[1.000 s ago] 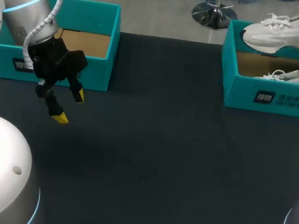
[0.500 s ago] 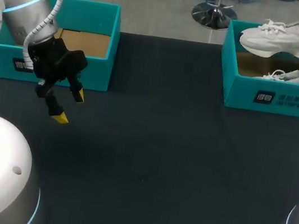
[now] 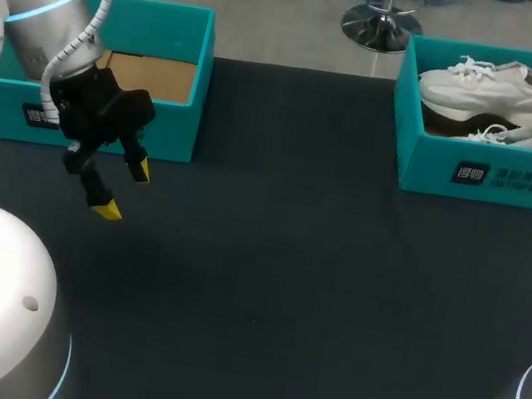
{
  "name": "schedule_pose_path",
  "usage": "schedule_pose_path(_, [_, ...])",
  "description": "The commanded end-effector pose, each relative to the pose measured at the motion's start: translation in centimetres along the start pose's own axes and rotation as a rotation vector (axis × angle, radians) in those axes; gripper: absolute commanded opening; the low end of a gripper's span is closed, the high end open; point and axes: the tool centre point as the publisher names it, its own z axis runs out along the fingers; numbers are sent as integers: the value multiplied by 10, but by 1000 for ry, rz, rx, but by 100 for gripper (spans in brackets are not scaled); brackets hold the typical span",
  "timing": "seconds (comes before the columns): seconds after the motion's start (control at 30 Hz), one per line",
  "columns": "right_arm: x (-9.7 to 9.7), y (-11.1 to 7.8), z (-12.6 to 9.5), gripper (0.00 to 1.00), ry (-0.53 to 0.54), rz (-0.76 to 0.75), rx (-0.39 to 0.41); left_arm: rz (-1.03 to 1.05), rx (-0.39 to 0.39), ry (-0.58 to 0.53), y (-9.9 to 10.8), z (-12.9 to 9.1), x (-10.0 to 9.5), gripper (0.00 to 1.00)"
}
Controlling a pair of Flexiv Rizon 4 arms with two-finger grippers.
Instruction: Take the shoe out of the shoebox, open the shoe tongue, remove and reinsert the insole, then place the shoe into the shoebox
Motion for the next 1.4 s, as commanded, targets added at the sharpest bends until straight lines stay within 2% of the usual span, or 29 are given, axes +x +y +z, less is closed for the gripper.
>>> schedule_pose_path(0.03, [-1, 0, 16, 0, 9, 1, 5, 0, -2, 0, 0, 0, 0, 100])
schedule_pose_path(0.27, [-5, -6, 30, 0, 10, -14, 10, 0, -2, 0, 0, 0, 0, 100])
schedule_pose_path(0.3, [-6, -8, 31, 14, 13, -9, 14, 0, -2, 0, 0, 0, 0, 100])
schedule_pose_path(0.33, [-8, -9, 32, 46, 23, -4, 15, 0, -2, 0, 0, 0, 0, 100])
schedule_pose_path(0.37, [-9, -11, 33, 62, 26, -1, 16, 0, -2, 0, 0, 0, 0, 100])
schedule_pose_path(0.4, [-9, -13, 32, 87, 27, -1, 17, 0, -2, 0, 0, 0, 0, 100])
schedule_pose_path(0.43, [-9, -15, 30, 100, 28, -1, 18, 0, -2, 0, 0, 0, 0, 100])
schedule_pose_path(0.6, [-9, -20, 9, 100, 27, -18, -22, 0, -2, 0, 0, 0, 0, 100])
schedule_pose_path(0.73, [-12, -24, -23, 100, 35, -23, -72, 0, -2, 0, 0, 0, 0, 100])
schedule_pose_path(0.9, [-11, -31, -55, 100, 93, -60, -95, 0, -2, 0, 0, 0, 0, 100])
schedule_pose_path(1.0, [-5, -38, -68, 100, 130, -106, -81, 0, -2, 0, 0, 0, 0, 100])
schedule_pose_path(1.2, [-5, -38, -68, 100, 130, -106, -81, 0, -2, 0, 0, 0, 0, 100])
schedule_pose_path(1.23, [-5, -38, -68, 100, 130, -106, -81, -138, -106, -84, -5, -4, -14, 100])
schedule_pose_path(1.3, [-5, -38, -68, 100, 130, -106, -81, -436, -241, -224, -10, -13, -41, 100])
schedule_pose_path(1.37, [-5, -38, -68, 100, 130, -106, -81, -620, -303, -294, -8, -22, -59, 100])
schedule_pose_path(1.4, [-5, -38, -68, 100, 130, -106, -81, -702, -305, -320, -4, -27, -66, 100])
